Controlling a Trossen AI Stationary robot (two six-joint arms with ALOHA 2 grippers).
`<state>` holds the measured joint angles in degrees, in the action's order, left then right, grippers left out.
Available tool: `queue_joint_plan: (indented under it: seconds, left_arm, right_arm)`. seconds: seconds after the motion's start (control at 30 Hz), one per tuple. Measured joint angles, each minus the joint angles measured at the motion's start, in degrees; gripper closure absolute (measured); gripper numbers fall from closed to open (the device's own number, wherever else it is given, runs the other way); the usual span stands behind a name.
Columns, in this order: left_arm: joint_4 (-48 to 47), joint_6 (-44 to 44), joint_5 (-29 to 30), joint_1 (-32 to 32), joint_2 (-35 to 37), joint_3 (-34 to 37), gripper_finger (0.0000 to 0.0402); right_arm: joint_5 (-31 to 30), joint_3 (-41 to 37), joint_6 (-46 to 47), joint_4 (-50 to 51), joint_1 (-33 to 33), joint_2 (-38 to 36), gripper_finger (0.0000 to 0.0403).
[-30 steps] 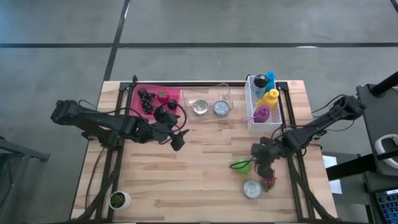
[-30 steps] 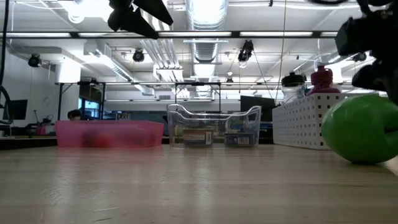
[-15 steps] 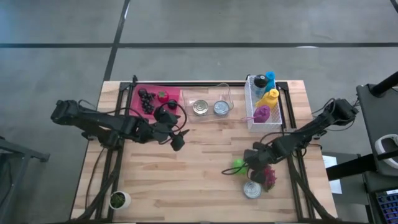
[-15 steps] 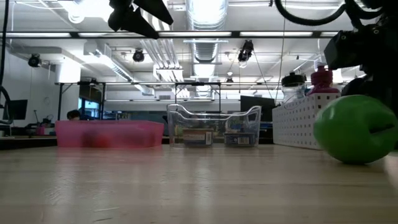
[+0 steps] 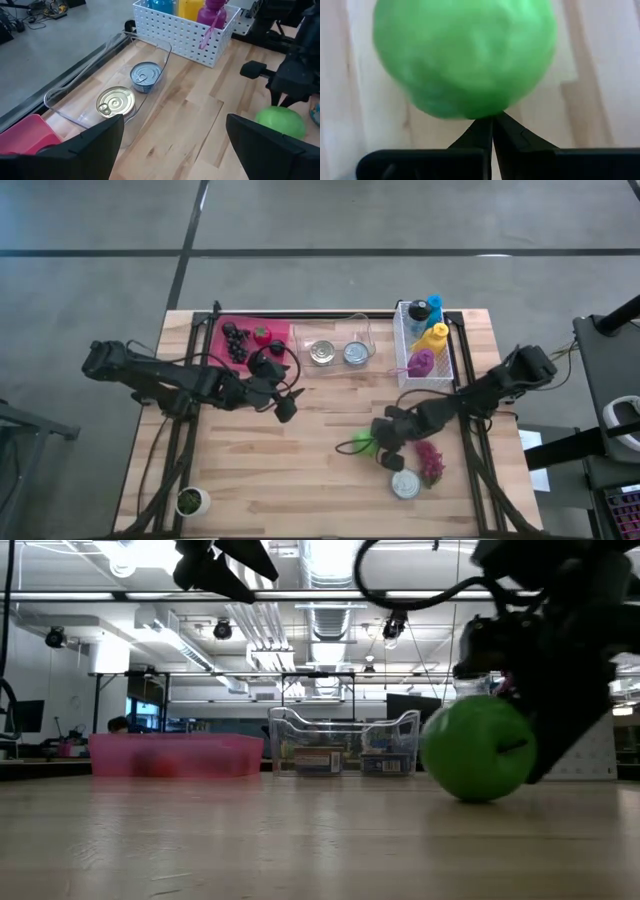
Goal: Pick & Place Food Item
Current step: Put the green apple into the pink bin
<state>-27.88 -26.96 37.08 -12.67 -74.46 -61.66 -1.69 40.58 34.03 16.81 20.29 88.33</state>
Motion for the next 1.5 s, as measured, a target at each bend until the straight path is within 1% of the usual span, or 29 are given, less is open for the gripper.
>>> queue_joint_plan:
  seconds: [0.17, 0.33, 0.77, 0.93, 1.07, 1.23, 1.37, 1.5]
  left_arm:
    - [-0.2, 0.2, 0.0, 0.0, 0.0, 0.1, 0.0041]
    - [-0.2, 0.2, 0.0, 0.0, 0.0, 0.1, 0.0044]
    - [-0.2, 0.1, 0.0, 0.0, 0.0, 0.1, 0.0054]
    - [-0.2, 0.7, 0.0, 0.0, 0.0, 0.1, 0.0050]
    - [-0.2, 1.4, 0.0, 0.0, 0.0, 0.1, 0.0049]
    - [-0.2, 1.5, 0.0, 0.0, 0.0, 0.1, 0.0054]
    - [-0.2, 1.5, 0.0, 0.0, 0.0, 0.1, 0.0054]
    - [-0.2, 1.5, 0.0, 0.0, 0.0, 0.1, 0.0049]
  right_arm:
    - [0.0, 2.6, -6.0, -4.0, -3.1, 3.8, 0.0394]
    - [0.0, 6.2, -9.9, -4.2, -5.0, 7.9, 0.0394]
    - [0.1, 19.7, -17.7, -3.8, -5.8, 15.7, 0.0394]
    - [-0.1, 21.7, -19.1, -3.8, -5.7, 16.2, 0.0394]
    - [-1.7, 22.0, -19.3, -3.7, -5.7, 16.0, 0.0394]
    - [-1.8, 21.7, -19.3, -3.2, -5.7, 15.6, 0.0394]
    - [-1.8, 22.2, -19.4, -0.3, -5.1, 13.6, 0.0394]
    - [-1.6, 23.2, -22.3, -1.3, -2.7, 10.9, 0.0394]
